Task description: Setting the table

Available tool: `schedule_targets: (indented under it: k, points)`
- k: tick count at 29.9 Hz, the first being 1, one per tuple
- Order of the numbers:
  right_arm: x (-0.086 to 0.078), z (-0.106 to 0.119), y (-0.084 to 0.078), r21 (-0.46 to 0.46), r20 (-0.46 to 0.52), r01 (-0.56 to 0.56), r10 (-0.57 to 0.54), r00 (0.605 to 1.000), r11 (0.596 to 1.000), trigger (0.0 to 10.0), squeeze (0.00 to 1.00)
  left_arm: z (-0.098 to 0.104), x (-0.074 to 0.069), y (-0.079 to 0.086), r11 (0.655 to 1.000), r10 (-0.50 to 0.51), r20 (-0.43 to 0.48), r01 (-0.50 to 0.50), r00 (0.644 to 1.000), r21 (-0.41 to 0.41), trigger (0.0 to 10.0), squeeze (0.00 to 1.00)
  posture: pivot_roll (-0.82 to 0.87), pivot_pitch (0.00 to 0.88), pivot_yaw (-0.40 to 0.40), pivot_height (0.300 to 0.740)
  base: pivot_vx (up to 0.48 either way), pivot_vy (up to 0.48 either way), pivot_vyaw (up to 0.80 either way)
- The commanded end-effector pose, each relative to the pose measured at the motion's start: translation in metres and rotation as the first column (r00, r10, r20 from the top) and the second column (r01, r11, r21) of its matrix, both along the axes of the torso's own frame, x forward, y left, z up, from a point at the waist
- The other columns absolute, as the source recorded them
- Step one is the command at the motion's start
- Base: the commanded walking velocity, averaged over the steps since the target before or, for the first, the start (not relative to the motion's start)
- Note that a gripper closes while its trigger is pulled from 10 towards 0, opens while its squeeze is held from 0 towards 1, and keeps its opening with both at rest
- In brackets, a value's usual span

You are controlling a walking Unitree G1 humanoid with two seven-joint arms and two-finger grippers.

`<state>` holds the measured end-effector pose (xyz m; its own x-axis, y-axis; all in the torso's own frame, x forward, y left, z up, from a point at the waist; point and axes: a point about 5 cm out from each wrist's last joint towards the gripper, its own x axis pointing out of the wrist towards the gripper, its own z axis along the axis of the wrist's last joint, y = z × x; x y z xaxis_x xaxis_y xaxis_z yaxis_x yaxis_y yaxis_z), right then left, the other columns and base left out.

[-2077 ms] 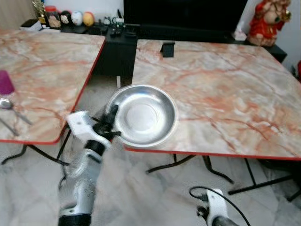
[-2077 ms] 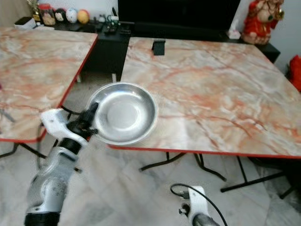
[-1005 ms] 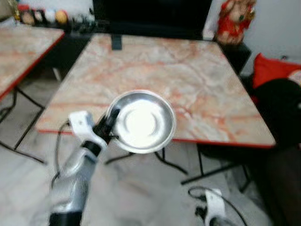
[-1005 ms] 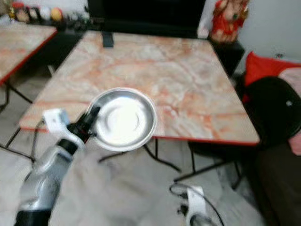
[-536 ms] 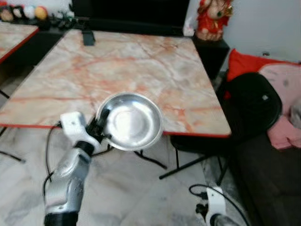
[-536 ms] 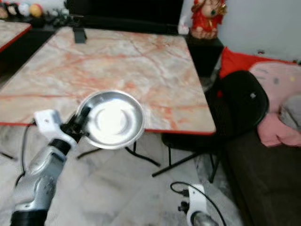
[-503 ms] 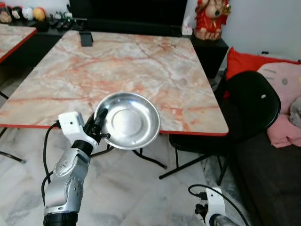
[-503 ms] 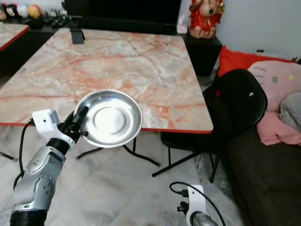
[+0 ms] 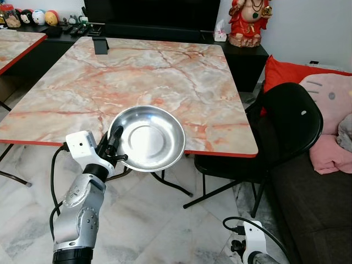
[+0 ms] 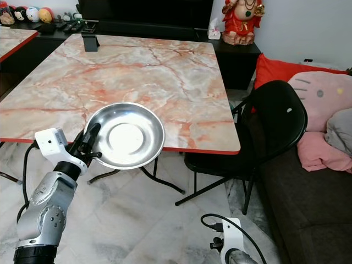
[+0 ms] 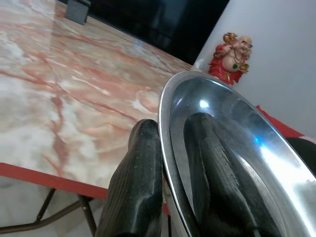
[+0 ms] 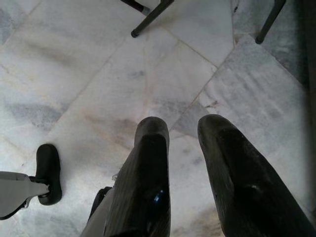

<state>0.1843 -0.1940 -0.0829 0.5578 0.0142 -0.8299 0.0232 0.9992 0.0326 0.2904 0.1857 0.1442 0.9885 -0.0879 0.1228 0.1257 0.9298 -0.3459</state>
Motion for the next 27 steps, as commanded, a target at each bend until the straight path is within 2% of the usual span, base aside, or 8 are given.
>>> schedule_targets:
  k: [1, 17, 27]
  points:
    - [0.0038, 0.0021, -0.0013, -0.002, 0.013, -0.004, 0.004, 1.000, 1.000, 10.0, 0.00, 0.0070, 0.0034, -0.0001, 1.000, 0.003, 0.033, -0.003, 0.999, -0.007, 10.0, 0.00, 0.10, 0.000, -0.087, 0.740, 0.270, 0.000, 0.00]
    - [0.0043, 0.0023, -0.0013, 0.000, 0.010, -0.009, 0.009, 1.000, 1.000, 10.0, 0.00, 0.0061, 0.0072, -0.0066, 1.000, -0.027, 0.029, 0.028, 0.999, -0.014, 10.0, 0.00, 0.09, 0.000, -0.083, 0.740, 0.282, 0.000, 0.00]
    - [0.0051, 0.0027, -0.0005, -0.002, 0.010, -0.025, 0.025, 1.000, 1.000, 10.0, 0.00, 0.0057, 0.0067, -0.0042, 1.000, -0.019, 0.029, 0.020, 0.999, -0.012, 10.0, 0.00, 0.10, 0.000, -0.087, 0.740, 0.289, 0.000, 0.00]
